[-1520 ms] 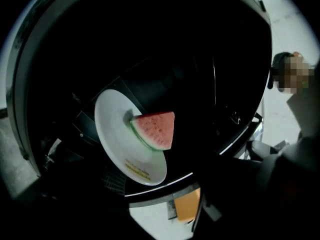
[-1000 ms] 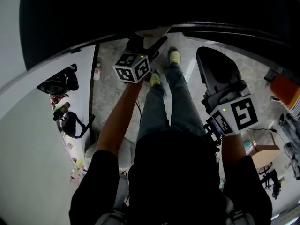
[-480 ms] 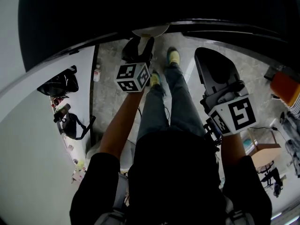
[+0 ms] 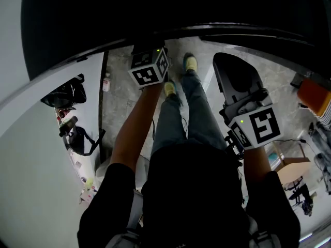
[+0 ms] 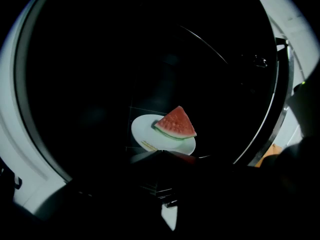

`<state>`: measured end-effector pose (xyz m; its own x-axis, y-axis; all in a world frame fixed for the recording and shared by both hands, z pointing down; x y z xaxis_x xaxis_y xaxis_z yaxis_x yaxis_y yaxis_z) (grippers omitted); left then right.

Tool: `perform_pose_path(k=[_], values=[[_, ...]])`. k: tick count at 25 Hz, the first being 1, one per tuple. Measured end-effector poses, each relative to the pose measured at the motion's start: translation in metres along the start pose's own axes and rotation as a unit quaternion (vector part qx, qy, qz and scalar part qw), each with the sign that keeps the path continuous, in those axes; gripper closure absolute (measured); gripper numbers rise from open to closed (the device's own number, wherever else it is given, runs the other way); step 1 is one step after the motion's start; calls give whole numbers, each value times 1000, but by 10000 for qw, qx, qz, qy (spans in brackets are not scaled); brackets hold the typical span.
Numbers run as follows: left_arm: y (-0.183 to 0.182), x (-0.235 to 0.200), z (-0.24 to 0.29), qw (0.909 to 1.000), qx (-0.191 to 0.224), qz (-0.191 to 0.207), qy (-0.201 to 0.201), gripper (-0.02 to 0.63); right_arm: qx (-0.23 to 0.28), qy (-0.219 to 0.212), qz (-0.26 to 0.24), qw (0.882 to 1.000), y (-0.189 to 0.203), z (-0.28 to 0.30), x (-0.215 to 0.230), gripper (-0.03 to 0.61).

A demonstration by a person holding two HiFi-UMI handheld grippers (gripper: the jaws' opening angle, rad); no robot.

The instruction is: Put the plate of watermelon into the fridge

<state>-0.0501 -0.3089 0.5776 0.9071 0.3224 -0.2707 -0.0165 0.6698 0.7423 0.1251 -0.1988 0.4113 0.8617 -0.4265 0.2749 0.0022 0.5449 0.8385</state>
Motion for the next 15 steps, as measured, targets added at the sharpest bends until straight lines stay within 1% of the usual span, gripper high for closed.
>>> perform_pose_path(k=[3, 7, 11, 15], values=[[-6, 0, 7, 10000, -50, 12, 4, 604, 26, 44, -73, 10000, -3, -3, 1, 569], [-6, 5, -4, 9993, 59, 240, 284, 604, 92, 231, -225, 9994, -12, -12, -3, 569], [-4, 8, -39, 9971, 118, 483, 569, 604, 211, 435, -390, 9981, -28, -30, -16, 569], [-20, 8, -83, 9935, 344, 850, 678, 604, 475, 610, -615, 9951, -49, -54, -31, 569]])
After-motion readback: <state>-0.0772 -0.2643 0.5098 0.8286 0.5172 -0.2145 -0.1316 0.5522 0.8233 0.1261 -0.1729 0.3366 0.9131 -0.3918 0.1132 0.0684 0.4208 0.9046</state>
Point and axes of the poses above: the fingertips, and each gripper's own axes: z forward along the fingers, x to its right, y out of its underside, the point moved 6 cm from there along -z, backward along the fingers
